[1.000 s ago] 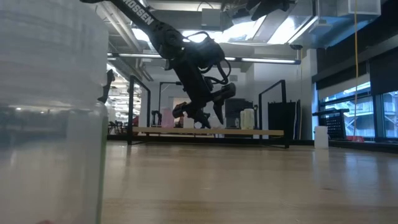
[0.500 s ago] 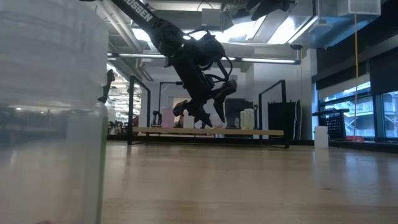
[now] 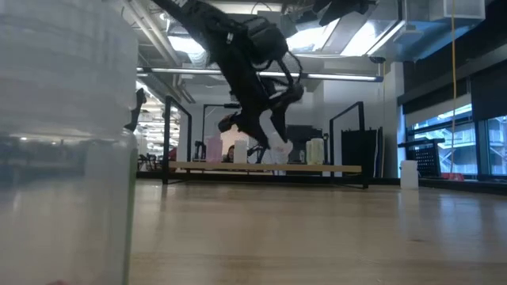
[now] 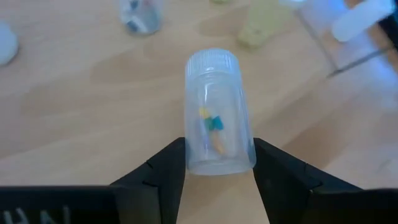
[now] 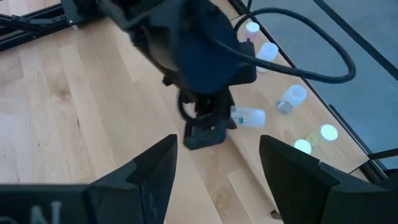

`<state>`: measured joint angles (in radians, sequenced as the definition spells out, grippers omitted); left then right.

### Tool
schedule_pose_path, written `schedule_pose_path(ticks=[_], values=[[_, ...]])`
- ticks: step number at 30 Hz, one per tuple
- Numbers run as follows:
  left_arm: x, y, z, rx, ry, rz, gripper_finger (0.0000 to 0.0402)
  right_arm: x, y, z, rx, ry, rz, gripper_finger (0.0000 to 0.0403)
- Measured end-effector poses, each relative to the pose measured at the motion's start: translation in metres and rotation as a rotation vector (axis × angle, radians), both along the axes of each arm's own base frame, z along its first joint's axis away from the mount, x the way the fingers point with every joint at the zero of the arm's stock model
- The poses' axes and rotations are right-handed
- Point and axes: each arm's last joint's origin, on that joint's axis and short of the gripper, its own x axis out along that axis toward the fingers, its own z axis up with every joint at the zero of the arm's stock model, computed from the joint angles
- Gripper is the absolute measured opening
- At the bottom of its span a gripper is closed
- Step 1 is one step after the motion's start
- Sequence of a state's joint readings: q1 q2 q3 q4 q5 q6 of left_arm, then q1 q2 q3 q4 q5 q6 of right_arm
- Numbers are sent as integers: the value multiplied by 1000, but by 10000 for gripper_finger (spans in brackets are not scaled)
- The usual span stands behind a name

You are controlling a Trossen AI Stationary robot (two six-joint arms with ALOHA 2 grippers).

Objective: Pick and place medicine bottles onto shelf by color
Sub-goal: Put the top transparent pill bottle on the shelf aligned with the other transparent pill bottle

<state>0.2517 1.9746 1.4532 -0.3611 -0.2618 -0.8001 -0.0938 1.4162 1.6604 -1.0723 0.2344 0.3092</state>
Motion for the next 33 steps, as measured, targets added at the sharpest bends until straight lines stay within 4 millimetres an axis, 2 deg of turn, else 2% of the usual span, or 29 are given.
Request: schedule_pose_path(ticks=[7,13,21,26,33], values=[[-9,-27,22,72,37,-32,169,1,0,1,-1,-15,0,229],[-21,-50,28,99,53,-54,169,1,0,1,-1,-19,0,229],[-56,-87,29,108,2,-85,169,2,0,2,-2,-28,0,229],[-83,-109,22,121,-58,-142,169,2,0,2,-2,-31,1,229],[-113,-127,17,162,-193,-263,169,3,0,2,-3,-36,0,229]])
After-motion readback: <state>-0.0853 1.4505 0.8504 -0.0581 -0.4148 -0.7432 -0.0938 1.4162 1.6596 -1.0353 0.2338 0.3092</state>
